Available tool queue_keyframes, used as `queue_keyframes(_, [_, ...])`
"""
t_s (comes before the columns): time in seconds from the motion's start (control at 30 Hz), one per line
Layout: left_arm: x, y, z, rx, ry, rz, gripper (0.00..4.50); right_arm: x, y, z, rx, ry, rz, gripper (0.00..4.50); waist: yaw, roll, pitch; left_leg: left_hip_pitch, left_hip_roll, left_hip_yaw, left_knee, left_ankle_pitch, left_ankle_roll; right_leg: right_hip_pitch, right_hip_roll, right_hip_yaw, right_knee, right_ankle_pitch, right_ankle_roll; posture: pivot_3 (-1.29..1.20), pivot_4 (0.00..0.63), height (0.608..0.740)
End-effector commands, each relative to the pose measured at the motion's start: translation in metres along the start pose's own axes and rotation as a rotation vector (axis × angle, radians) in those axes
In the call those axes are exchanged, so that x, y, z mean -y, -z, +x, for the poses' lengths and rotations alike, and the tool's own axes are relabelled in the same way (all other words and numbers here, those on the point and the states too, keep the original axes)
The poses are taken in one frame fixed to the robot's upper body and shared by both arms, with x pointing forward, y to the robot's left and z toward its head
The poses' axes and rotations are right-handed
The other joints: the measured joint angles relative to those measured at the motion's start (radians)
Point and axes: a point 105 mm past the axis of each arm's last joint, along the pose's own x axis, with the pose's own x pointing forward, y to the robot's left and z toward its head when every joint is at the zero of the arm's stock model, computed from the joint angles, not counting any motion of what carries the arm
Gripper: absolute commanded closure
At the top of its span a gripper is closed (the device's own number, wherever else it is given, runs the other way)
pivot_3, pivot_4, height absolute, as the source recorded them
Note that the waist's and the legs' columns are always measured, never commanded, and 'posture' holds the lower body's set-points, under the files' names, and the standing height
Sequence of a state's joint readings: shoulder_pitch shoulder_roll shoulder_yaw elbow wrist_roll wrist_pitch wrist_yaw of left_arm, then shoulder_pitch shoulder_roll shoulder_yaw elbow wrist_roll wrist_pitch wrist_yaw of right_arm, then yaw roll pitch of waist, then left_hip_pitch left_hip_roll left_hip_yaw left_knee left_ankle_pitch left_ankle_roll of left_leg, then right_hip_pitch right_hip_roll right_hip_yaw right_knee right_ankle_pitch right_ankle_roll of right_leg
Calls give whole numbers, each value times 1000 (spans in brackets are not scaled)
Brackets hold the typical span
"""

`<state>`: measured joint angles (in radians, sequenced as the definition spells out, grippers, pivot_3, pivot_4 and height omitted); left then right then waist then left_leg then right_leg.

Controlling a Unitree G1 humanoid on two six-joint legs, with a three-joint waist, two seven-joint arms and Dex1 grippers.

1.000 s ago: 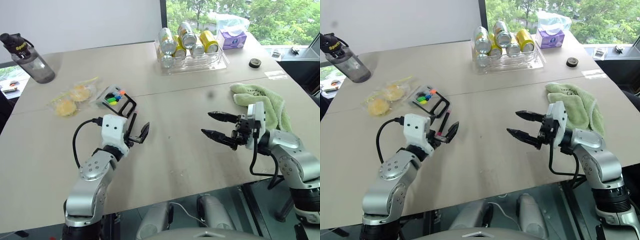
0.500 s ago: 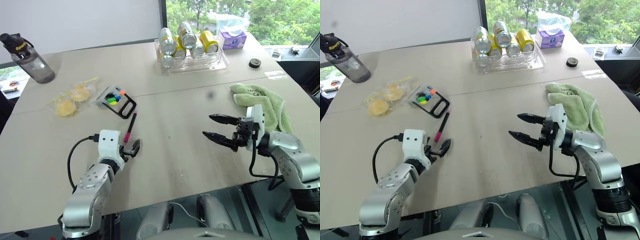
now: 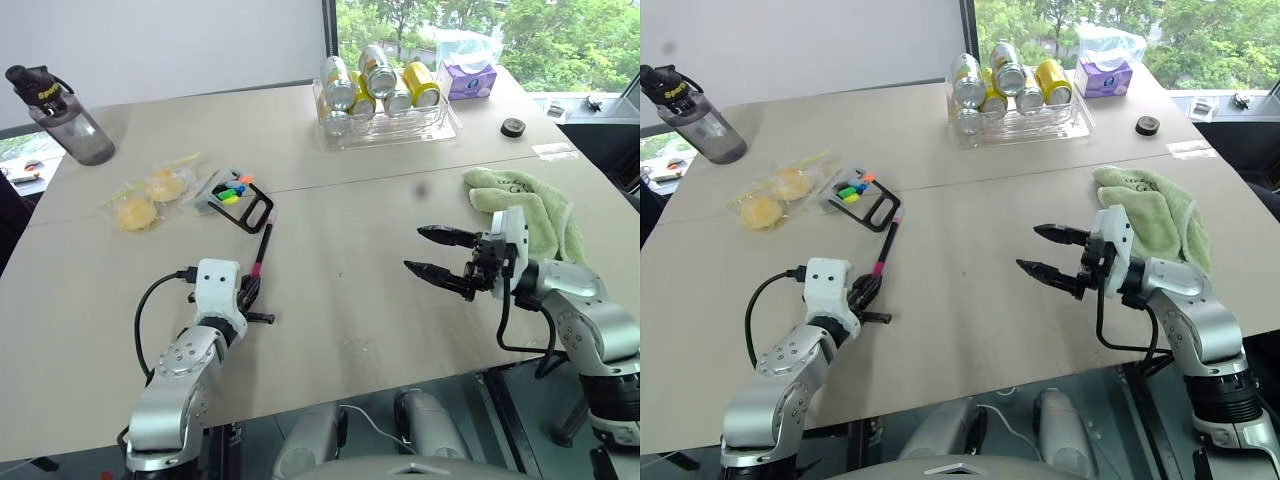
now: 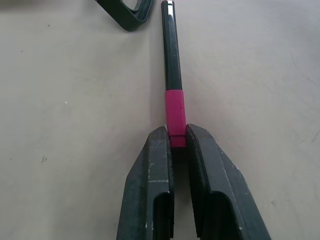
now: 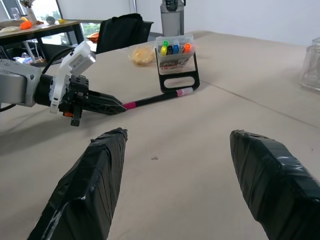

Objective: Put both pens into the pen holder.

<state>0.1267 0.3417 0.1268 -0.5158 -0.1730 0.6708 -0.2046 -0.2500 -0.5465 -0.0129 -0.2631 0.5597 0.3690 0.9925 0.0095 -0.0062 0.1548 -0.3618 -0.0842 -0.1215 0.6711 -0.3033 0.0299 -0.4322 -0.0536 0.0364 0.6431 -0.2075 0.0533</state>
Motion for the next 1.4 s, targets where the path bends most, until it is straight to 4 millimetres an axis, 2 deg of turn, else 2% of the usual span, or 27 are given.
queue_keyframes(0.03, [22,-17,-4,109,118,33,4419,-1,-12,2,21,-6,-40,939,3,0,0,0,0,0,0,0,0,0,0,0,0,0,0,0,150,739])
queue_keyframes(0.13, [37,-29,-8,195,204,19,4419,4,-14,5,27,24,-23,939,4,0,0,-1,0,0,0,0,0,0,-1,0,-1,0,0,0,150,739])
queue_keyframes(0.27, [58,-55,-17,351,355,-44,4419,13,-15,11,37,114,40,939,4,0,0,-1,0,0,0,0,0,0,0,1,-1,0,0,0,150,739])
queue_keyframes(0.4, [86,-75,-33,462,558,-92,4419,12,-12,21,24,163,229,939,3,0,0,-1,0,0,0,0,0,0,-1,2,-1,0,0,0,150,739])
queue_keyframes(0.53, [105,-77,-44,472,713,-103,4419,11,-27,36,152,158,514,939,-1,0,0,-1,0,0,-1,0,0,0,0,4,-1,0,0,0,150,739])
queue_keyframes(0.67, [107,-75,-46,460,764,-85,4419,12,-43,44,234,144,627,939,1,0,0,-1,0,0,-1,0,0,0,0,3,-1,0,0,0,150,739])
queue_keyframes(0.9, [104,-71,-47,441,804,-48,4419,15,-54,46,260,119,641,939,0,1,0,-1,0,0,-1,0,1,-1,1,1,-1,0,0,0,150,739])
queue_keyframes(1.03, [101,-70,-47,435,803,-40,4500,15,-54,45,256,103,635,2247,-1,1,0,-1,0,1,-1,0,1,-1,1,1,-1,0,0,0,150,739])
queue_keyframes(1.13, [98,-68,-45,425,784,-35,4500,14,-52,46,240,94,619,3545,-2,1,0,-1,0,0,-1,0,1,-1,1,1,-1,0,0,0,150,739])
queue_keyframes(1.17, [97,-67,-44,417,781,-41,4500,13,-52,46,237,91,616,4175,-5,1,0,-1,0,1,-1,0,1,-1,1,1,-1,0,0,0,150,739])
queue_keyframes(1.23, [97,-67,-45,408,796,-55,4500,12,-53,47,237,84,611,4417,-13,1,0,-1,0,1,-1,0,1,-1,1,1,-1,0,0,0,150,739])
queue_keyframes(1.3, [100,-66,-47,394,829,-56,3547,11,-55,50,235,77,597,4417,-16,1,0,-1,0,1,-1,0,1,-1,1,1,-1,0,0,0,150,739])
queue_keyframes(1.33, [99,-67,-46,382,825,-49,3228,10,-55,54,193,77,551,4417,-17,1,0,-1,0,0,-1,0,1,-1,1,1,-1,0,0,0,150,739])
queue_keyframes(1.4, [97,-71,-46,357,845,-24,2171,7,-52,61,98,80,453,4417,-20,2,1,-1,0,1,-1,0,1,-1,1,1,-1,0,0,0,150,739])
